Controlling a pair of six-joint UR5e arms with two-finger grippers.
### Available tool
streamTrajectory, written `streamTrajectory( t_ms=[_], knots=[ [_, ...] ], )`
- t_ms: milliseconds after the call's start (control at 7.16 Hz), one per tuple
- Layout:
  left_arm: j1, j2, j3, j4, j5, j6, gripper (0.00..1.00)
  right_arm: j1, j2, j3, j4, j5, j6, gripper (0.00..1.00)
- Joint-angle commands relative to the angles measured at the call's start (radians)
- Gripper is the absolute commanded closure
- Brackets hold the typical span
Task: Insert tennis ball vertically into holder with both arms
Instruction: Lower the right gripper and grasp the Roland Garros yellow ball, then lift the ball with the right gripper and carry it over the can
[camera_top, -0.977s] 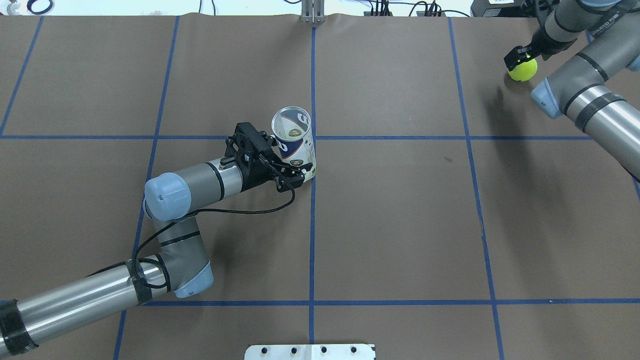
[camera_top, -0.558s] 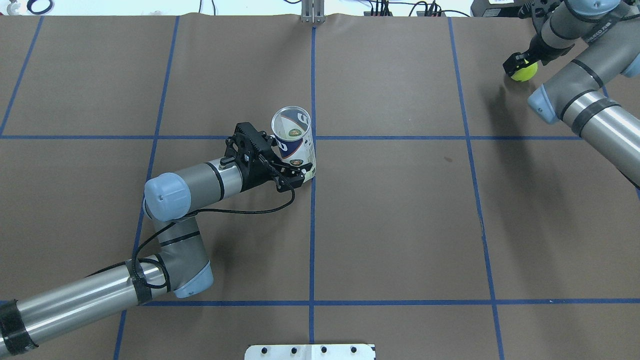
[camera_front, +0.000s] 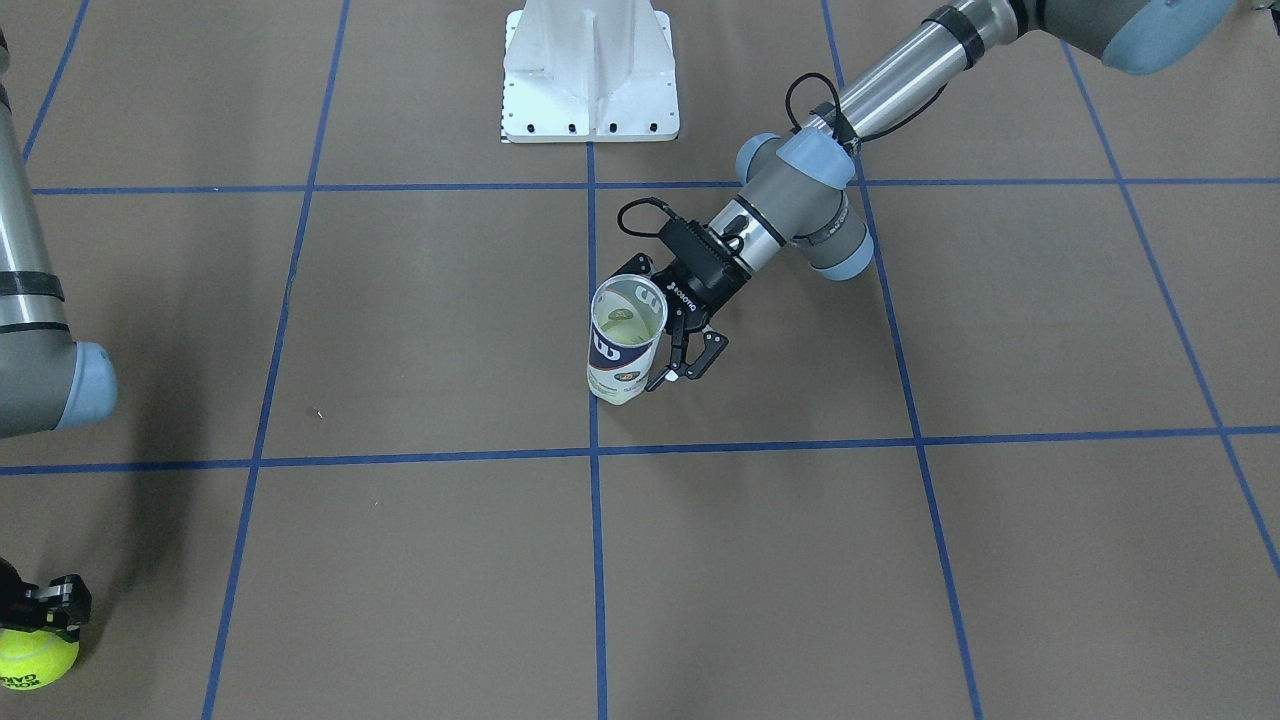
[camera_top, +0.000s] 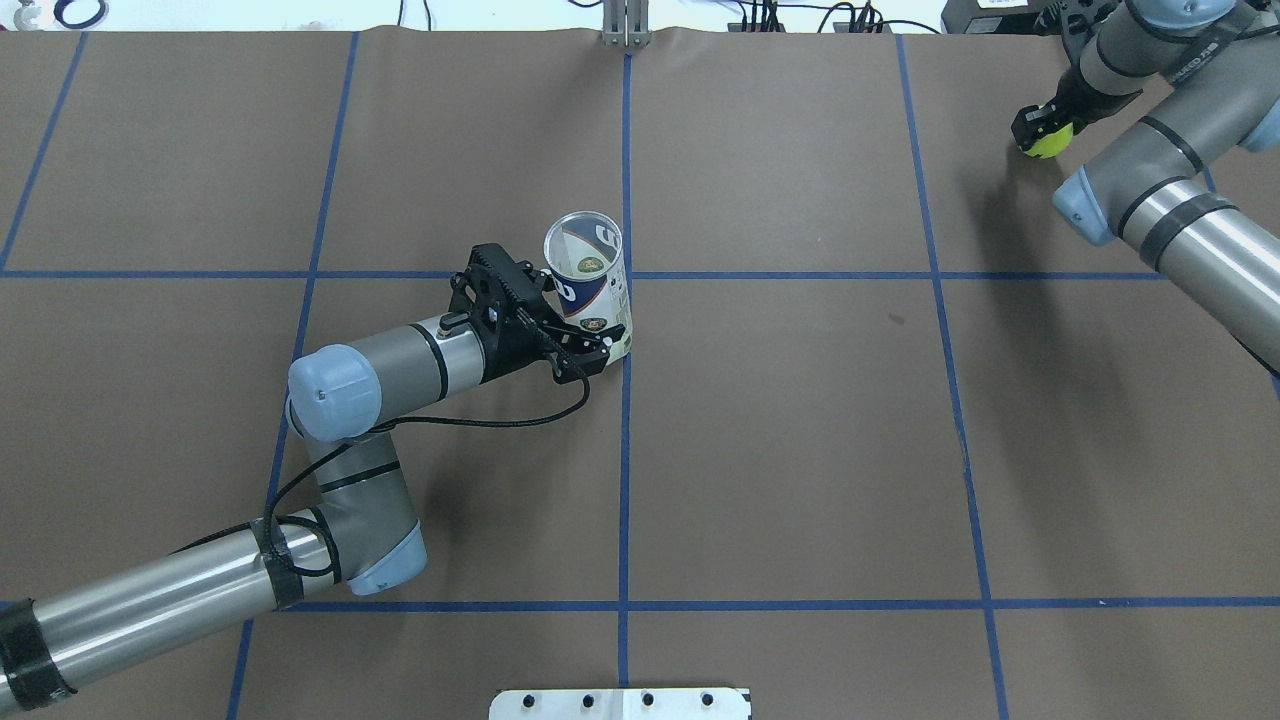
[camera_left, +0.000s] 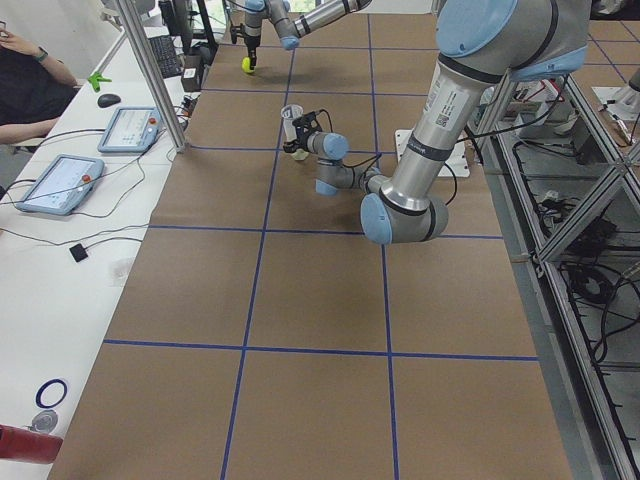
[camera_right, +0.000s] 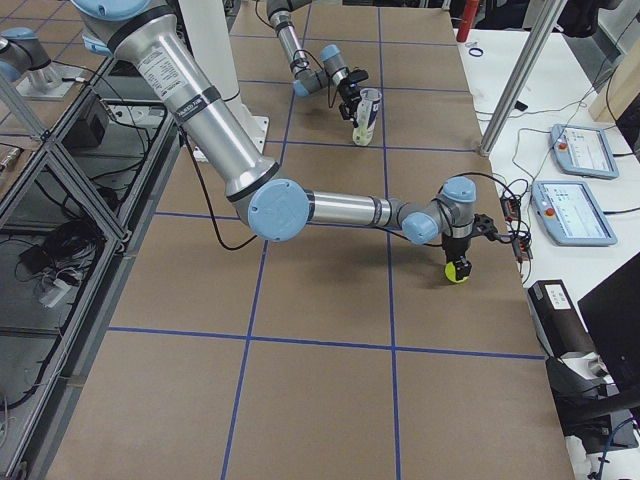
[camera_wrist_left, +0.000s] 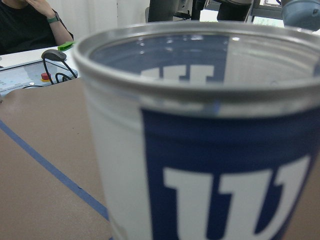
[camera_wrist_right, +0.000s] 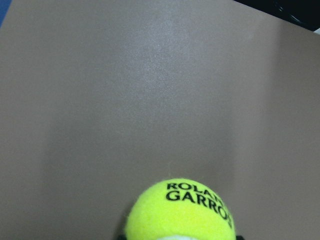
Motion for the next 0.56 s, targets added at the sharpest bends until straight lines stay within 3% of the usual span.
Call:
streamTrajectory(
  t_ms=[0, 140, 419],
  knots=[
    [-0.001, 0.012, -0.002, -0.008, 0.000, 0.000, 0.01, 0.056, 0.069, 0.004, -0.029, 0.069, 0.008, 1.00],
    [-0.001, 0.021, -0.012, -0.008, 0.000, 0.000, 0.01, 0.076, 0.086, 0.033, -0.035, 0.119, 0.042, 1.00],
    [-0.001, 0.026, -0.029, -0.008, 0.000, 0.000, 0.01, 0.069, 0.089, 0.193, -0.094, 0.212, 0.226, 1.00]
  ],
)
